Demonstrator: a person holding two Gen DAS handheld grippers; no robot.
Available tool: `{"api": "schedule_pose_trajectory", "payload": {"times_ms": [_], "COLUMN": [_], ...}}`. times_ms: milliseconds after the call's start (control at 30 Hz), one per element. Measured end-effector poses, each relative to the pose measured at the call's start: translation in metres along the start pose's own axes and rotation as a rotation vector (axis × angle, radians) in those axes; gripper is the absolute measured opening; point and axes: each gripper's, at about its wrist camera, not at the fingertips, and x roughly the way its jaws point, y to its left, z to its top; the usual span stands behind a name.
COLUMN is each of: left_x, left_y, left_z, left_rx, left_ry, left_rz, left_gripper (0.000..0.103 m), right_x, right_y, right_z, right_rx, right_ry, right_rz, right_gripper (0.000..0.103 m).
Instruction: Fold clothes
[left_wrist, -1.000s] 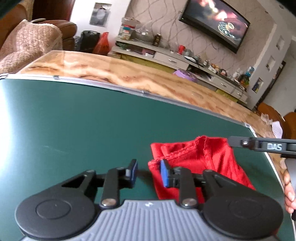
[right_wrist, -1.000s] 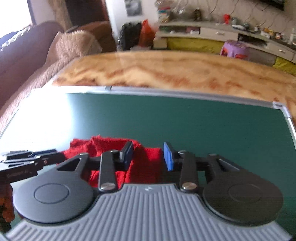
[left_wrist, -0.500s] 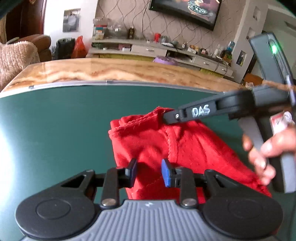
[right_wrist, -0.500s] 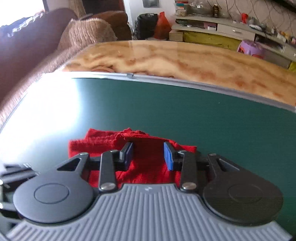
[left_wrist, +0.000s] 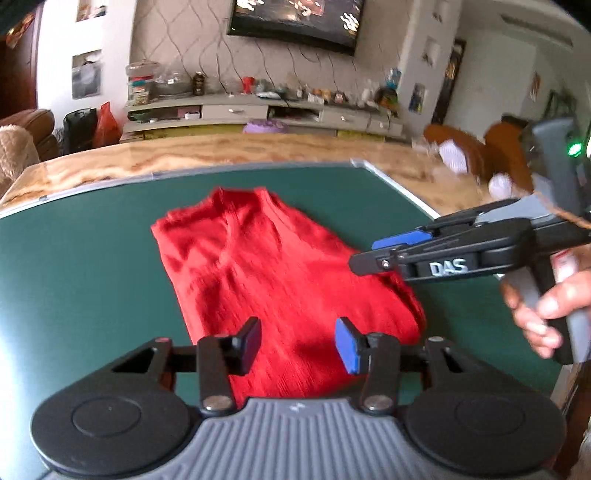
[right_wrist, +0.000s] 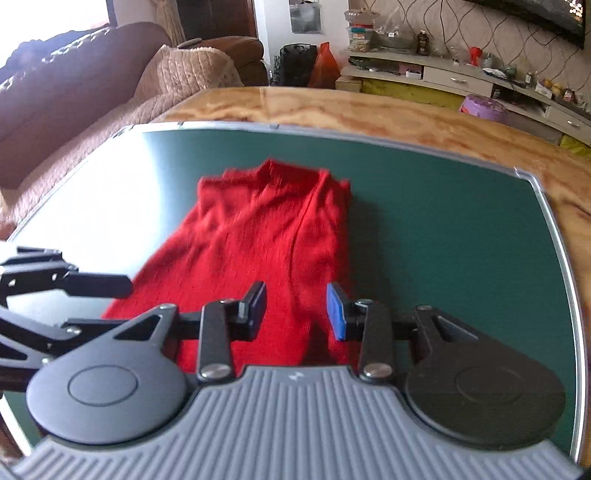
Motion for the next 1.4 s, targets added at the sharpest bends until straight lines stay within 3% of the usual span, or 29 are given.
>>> {"api": "schedule_pose_trajectory", "payload": {"times_ms": [133,233,433,633,767,833,933,1033,1100,1400], "left_x": [0.014,0.01,-0.012,-0.001,-0.024,-0.037,-0.056,-0.079,-0.105,-0.201], "left_y": [-0.005,-0.011,-0.014,-0.006,-0.01,-0.012,-0.015,-0.02,-0.03,-0.067], "left_z": [-0.018,-0.017,-0.013,-0.026,-0.032,-0.035,-0.039,-0.045,-0.052,-0.082], "left_rx": [-0.008,-0.01,-0.075,-0.14,-0.198,-0.236,-0.292,-0.341,-0.352,-0.424], "left_ry": [0.075,0.08,0.061,0.092,0.103,0.11,0.119,0.123,0.106,0.066], "left_rz": [0.024,0.045,0.09,0.163,0.177,0.182,0.189,0.196,0.201,0.206], "left_gripper": [0.047,0.047,0.052,0.048,0.049,0.056,0.078,0.081,0.088,0.095], "right_x": [0.003,0.005,-0.031,-0.018,-0.019,-0.028,-0.054,-0.091,-0.119,-0.213], "right_y": [0.022,0.033,0.04,0.048,0.049,0.048,0.045,0.048,0.055,0.111], "right_z": [-0.031,-0.038,-0.03,-0.054,-0.057,-0.056,-0.058,-0.07,-0.083,-0.133], "right_rx": [-0.089,-0.16,-0.084,-0.072,-0.059,-0.025,0.106,0.237,0.279,0.242], "right_ry": [0.06,0.041,-0.017,0.066,0.06,0.073,0.112,0.15,0.127,0.077], "right_rz": [-0.046,-0.096,-0.047,-0.048,-0.057,-0.051,-0.075,-0.151,-0.16,-0.227], "right_gripper": [0.041,0.041,0.041,0.041,0.041,0.041,0.042,0.051,0.058,0.075]}}
